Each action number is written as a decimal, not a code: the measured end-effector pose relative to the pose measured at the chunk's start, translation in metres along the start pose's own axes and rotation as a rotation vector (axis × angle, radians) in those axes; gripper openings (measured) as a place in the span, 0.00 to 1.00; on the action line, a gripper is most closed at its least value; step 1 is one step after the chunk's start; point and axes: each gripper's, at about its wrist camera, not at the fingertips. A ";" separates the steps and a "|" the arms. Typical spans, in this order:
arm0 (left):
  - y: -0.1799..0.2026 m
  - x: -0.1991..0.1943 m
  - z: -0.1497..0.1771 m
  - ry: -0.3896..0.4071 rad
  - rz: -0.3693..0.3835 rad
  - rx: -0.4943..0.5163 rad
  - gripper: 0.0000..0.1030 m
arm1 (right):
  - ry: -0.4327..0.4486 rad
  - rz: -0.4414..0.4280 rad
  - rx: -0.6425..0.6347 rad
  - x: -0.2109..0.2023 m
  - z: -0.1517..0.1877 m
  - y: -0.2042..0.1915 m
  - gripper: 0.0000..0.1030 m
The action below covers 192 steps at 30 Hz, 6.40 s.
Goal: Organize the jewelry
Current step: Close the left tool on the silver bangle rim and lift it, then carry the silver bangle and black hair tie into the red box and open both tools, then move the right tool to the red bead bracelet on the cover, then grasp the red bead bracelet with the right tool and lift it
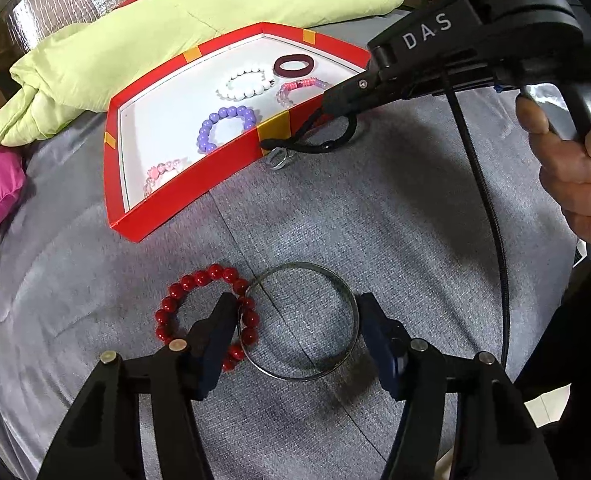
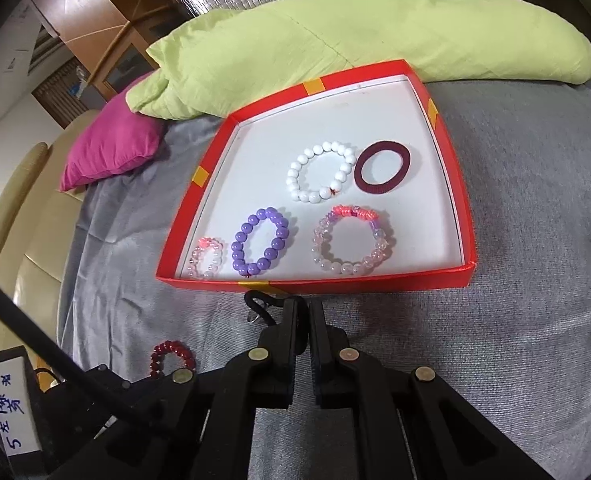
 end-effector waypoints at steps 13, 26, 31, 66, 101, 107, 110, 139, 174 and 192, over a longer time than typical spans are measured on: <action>0.001 -0.001 -0.006 0.038 -0.021 -0.002 0.61 | 0.018 -0.010 -0.004 -0.009 -0.001 0.004 0.06; -0.016 -0.016 -0.010 0.127 -0.040 -0.065 0.61 | 0.074 -0.067 -0.045 -0.027 -0.002 -0.005 0.06; -0.037 -0.028 -0.006 0.187 -0.055 -0.121 0.61 | 0.087 -0.094 -0.049 -0.031 -0.003 -0.008 0.06; -0.114 -0.002 -0.048 0.237 -0.183 -0.369 0.61 | 0.241 -0.171 0.056 -0.013 -0.029 -0.030 0.06; -0.112 0.035 -0.085 0.089 -0.255 -0.359 0.62 | 0.295 -0.184 0.295 0.026 -0.072 0.014 0.46; -0.113 0.019 -0.072 0.078 -0.318 -0.348 0.62 | 0.279 -0.151 0.196 0.008 -0.061 -0.005 0.45; -0.116 0.012 -0.061 0.066 -0.357 -0.357 0.62 | 0.268 -0.142 0.160 0.003 -0.056 -0.013 0.45; -0.121 -0.016 -0.010 0.044 -0.420 -0.310 0.62 | 0.021 -0.052 -0.042 0.011 0.012 -0.069 0.45; -0.125 -0.009 -0.009 0.013 -0.433 -0.309 0.62 | -0.123 0.116 -0.413 0.063 0.057 -0.112 0.09; -0.115 -0.009 -0.021 0.032 -0.386 -0.322 0.62 | -0.025 0.033 -0.215 0.015 0.021 -0.067 0.09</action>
Point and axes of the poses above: each gripper's, at about its wrist camera, not at the fingertips, and x roughly the way its jaws point, y to its right, z to its underside, and after that the axes turned 9 degrees about -z, right-handed
